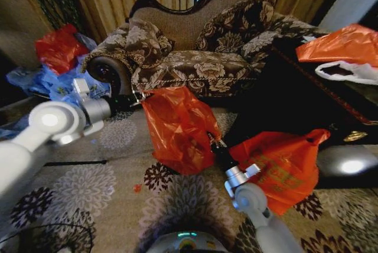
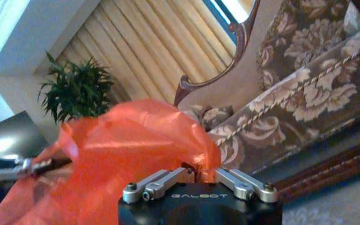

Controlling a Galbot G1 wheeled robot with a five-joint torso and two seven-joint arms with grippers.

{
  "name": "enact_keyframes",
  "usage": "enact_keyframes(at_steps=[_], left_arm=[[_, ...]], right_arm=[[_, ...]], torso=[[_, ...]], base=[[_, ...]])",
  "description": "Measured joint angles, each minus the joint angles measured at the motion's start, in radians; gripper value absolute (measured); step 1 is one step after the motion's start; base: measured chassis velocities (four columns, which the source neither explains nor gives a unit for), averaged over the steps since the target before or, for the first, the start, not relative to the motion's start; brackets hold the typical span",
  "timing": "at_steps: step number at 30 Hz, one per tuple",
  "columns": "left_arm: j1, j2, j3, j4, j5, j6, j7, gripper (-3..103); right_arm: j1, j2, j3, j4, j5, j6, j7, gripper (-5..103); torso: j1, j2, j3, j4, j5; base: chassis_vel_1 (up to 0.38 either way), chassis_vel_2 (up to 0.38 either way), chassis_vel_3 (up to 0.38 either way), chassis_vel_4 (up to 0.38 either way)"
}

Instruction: Place a garbage bag over the trash bin.

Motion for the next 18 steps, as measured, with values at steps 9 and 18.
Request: enact_keyframes(at_steps=[9,18], left_arm=[[0.163,-0.063,-0.115,0.003,0.112,0.024,0.027,0],[0.108,-0.141,-0.055,0.108,0.223,0.003,0.106,0]], right_arm=[[0.158,0.003,-0.067,-0.087,0.016,-0.008,0.021,0],[0.320,0.033,-0.106,-0.229,0.024,-0.008,0.018,0]], torso=[[0.000,0.000,0.000,0.0005,-0.0002],[0.000,0.000,0.000,0.0005,-0.0003]], base=[[0.000,0.000,0.000,0.000],[0.000,0.000,0.000,0.000]])
